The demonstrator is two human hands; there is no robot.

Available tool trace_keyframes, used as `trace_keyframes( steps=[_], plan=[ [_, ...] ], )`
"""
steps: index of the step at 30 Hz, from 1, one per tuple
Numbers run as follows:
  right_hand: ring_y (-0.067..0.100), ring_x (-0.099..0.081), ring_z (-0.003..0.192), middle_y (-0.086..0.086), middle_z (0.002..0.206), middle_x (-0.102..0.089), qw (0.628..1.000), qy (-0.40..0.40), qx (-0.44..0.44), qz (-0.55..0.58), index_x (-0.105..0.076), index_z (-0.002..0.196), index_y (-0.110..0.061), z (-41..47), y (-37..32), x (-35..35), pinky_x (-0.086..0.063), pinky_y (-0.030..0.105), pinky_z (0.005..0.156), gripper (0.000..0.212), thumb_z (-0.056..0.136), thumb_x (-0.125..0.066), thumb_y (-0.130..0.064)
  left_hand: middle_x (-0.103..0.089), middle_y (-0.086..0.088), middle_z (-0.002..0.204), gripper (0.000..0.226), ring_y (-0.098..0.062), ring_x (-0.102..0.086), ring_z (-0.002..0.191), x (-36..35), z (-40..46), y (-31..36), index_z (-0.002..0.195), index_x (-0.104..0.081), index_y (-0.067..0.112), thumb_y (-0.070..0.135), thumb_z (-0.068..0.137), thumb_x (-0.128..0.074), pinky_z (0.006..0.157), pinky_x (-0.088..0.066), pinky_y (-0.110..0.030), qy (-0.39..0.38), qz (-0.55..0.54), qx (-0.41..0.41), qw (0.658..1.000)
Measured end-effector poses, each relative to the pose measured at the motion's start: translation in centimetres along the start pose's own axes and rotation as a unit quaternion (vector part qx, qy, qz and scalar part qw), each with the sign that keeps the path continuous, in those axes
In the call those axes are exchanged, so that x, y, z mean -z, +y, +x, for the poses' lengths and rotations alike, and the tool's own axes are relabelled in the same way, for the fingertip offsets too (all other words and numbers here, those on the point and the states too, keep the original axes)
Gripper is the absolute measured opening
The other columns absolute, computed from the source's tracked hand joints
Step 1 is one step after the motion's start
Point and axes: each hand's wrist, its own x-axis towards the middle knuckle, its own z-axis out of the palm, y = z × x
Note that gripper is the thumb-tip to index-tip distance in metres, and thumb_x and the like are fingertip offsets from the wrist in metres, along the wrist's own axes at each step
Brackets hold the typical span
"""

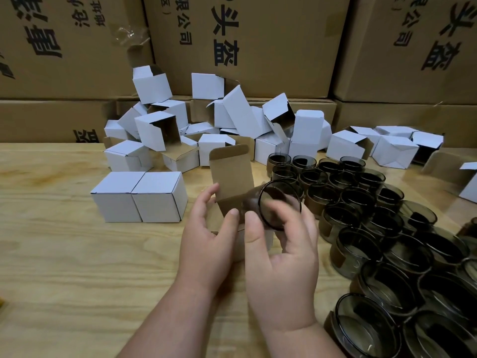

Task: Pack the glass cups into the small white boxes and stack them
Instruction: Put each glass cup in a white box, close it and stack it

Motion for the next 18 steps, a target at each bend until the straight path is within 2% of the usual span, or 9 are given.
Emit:
trace_keyframes(
  steps=[1,2,4,5,8,10,11,14,18],
  plan=[
    [-0.002,-0.055,0.123,0.000,0.128,-0.057,1.000,-0.007,0.004,-0.019,-0.068,0.098,-0.035,0.1,-0.1,0.1,-0.043,0.011,0.098,0.014,0.087,-0.065,-0.043,-0.063,0.018,0.128,0.050,-0.006,-0.067,0.110,0.1,-0.1,0.1,0.132,-0.058,0.048,0.039,0.083,-0.064,0.084,-0.056,-0.023,-0.006,-0.012,0.000,1.000],
    [-0.010,-0.053,0.120,-0.001,0.124,-0.059,0.999,-0.008,0.006,-0.035,-0.070,0.090,-0.032,0.2,-0.1,0.3,-0.039,0.004,0.095,0.014,0.087,-0.064,-0.044,-0.064,0.014,0.129,0.050,-0.014,-0.069,0.107,0.1,-0.1,0.2,0.132,-0.058,0.048,0.040,0.082,-0.063,0.087,-0.058,-0.033,-0.013,-0.034,-0.001,0.999],
    [-0.012,-0.054,0.114,-0.002,0.116,-0.063,0.999,-0.005,0.002,-0.049,-0.073,0.083,-0.022,0.3,-0.2,0.5,-0.036,0.000,0.091,0.026,0.088,-0.063,-0.045,-0.066,0.012,0.129,0.050,-0.021,-0.067,0.113,0.2,-0.4,0.3,0.131,-0.058,0.044,0.045,0.081,-0.060,0.095,-0.057,-0.048,-0.021,-0.079,-0.009,0.997],
    [-0.009,-0.056,0.112,-0.002,0.113,-0.065,0.999,-0.005,-0.001,-0.049,-0.072,0.083,-0.020,0.4,-0.2,0.6,-0.037,0.001,0.090,0.028,0.088,-0.063,-0.046,-0.066,0.013,0.131,0.051,-0.019,-0.065,0.119,0.3,-0.6,0.3,0.130,-0.057,0.044,0.048,0.079,-0.058,0.100,-0.054,-0.051,-0.013,-0.083,-0.018,0.996],
    [0.005,-0.063,0.104,-0.008,0.103,-0.066,0.999,0.004,-0.021,-0.026,-0.061,0.082,-0.029,0.4,-0.4,0.7,-0.046,0.013,0.087,0.024,0.086,-0.064,-0.053,-0.053,0.014,0.143,0.048,-0.011,-0.048,0.137,0.9,-1.1,0.7,0.132,-0.052,0.041,0.048,0.084,-0.052,0.112,-0.042,-0.055,0.064,-0.007,-0.111,0.992],
    [0.013,-0.066,0.094,-0.015,0.094,-0.066,0.999,0.006,-0.043,-0.003,-0.056,0.084,-0.032,0.3,-0.8,0.8,-0.053,0.023,0.080,0.026,0.081,-0.067,-0.056,-0.047,0.015,0.143,0.048,-0.022,-0.046,0.137,1.5,-1.2,0.9,0.135,-0.048,0.030,0.038,0.088,-0.052,0.109,-0.039,-0.061,0.104,0.051,-0.220,0.969],
    [0.013,-0.067,0.090,-0.017,0.092,-0.067,0.999,0.005,-0.051,0.008,-0.054,0.085,-0.033,0.3,-1.0,0.8,-0.054,0.024,0.076,0.028,0.080,-0.068,-0.057,-0.046,0.014,0.142,0.049,-0.025,-0.046,0.136,1.7,-1.3,1.1,0.137,-0.047,0.025,0.033,0.088,-0.053,0.106,-0.038,-0.064,0.109,0.069,-0.266,0.955],
    [0.005,-0.068,0.083,-0.026,0.094,-0.068,0.997,-0.002,-0.066,0.051,-0.051,0.088,-0.034,0.3,-1.7,1.0,-0.054,0.016,0.067,0.032,0.076,-0.071,-0.056,-0.047,0.007,0.145,0.060,-0.024,-0.046,0.137,2.0,-1.8,1.9,0.141,-0.044,0.020,0.025,0.083,-0.058,0.107,-0.038,-0.063,0.066,0.096,-0.353,0.928],
    [0.000,-0.066,0.069,-0.025,0.086,-0.069,0.994,-0.009,-0.065,0.087,-0.049,0.089,-0.030,0.3,-1.8,1.5,-0.049,0.010,0.058,0.034,0.078,-0.071,-0.053,-0.055,-0.005,0.144,0.066,-0.029,-0.049,0.137,1.8,-2.2,2.9,0.144,-0.047,0.016,0.024,0.081,-0.066,0.110,-0.040,-0.058,0.006,0.128,-0.374,0.919]
  ],
)
